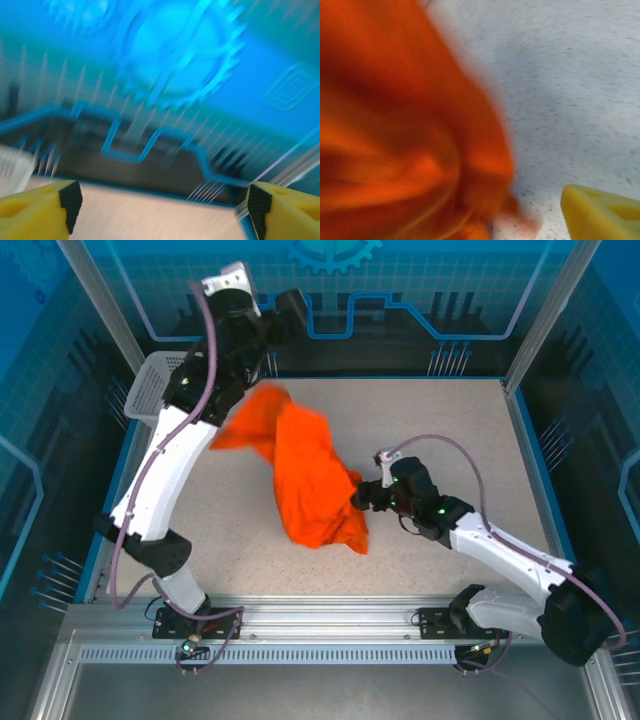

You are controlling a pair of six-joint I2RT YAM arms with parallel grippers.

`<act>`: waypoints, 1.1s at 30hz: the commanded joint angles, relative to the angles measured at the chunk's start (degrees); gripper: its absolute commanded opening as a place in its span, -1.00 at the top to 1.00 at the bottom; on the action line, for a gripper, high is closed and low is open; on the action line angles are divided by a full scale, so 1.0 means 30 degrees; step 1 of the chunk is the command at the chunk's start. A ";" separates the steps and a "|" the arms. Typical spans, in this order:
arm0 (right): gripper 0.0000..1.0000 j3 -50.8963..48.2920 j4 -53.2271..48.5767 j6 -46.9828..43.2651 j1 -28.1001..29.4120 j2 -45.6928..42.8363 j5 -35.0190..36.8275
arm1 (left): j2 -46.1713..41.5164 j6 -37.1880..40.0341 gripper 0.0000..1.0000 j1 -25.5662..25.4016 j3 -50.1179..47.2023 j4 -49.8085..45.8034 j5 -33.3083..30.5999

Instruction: Fold and stack the t-shirts

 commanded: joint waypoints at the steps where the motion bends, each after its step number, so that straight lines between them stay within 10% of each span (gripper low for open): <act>1: -0.73 -0.0769 0.1000 0.1799 -0.1614 -0.0521 -0.0717 | 0.0243 -0.2522 -0.97 0.1068 -0.1406 -0.6864 -0.1432; 9: -0.71 0.1050 -0.1404 0.2546 -0.3408 0.2721 -0.2077 | -0.8922 -0.6613 -0.78 0.0595 -1.7878 -0.1316 0.1959; 17: -0.52 0.4881 -0.5785 0.2051 -0.3524 0.7671 -0.2779 | -1.1726 -1.3090 -0.72 -0.4222 -2.8091 0.0840 0.4765; 29: -0.48 0.2008 -1.0053 0.2947 -0.2369 0.4471 -0.5119 | -0.5806 -1.4883 -0.83 -0.4930 -3.0052 0.8107 0.6876; 33: -0.42 0.1019 -1.0268 0.2963 -0.2085 0.4217 -0.5959 | -0.3314 -1.4610 -0.47 -0.4846 -2.8519 0.8945 0.7368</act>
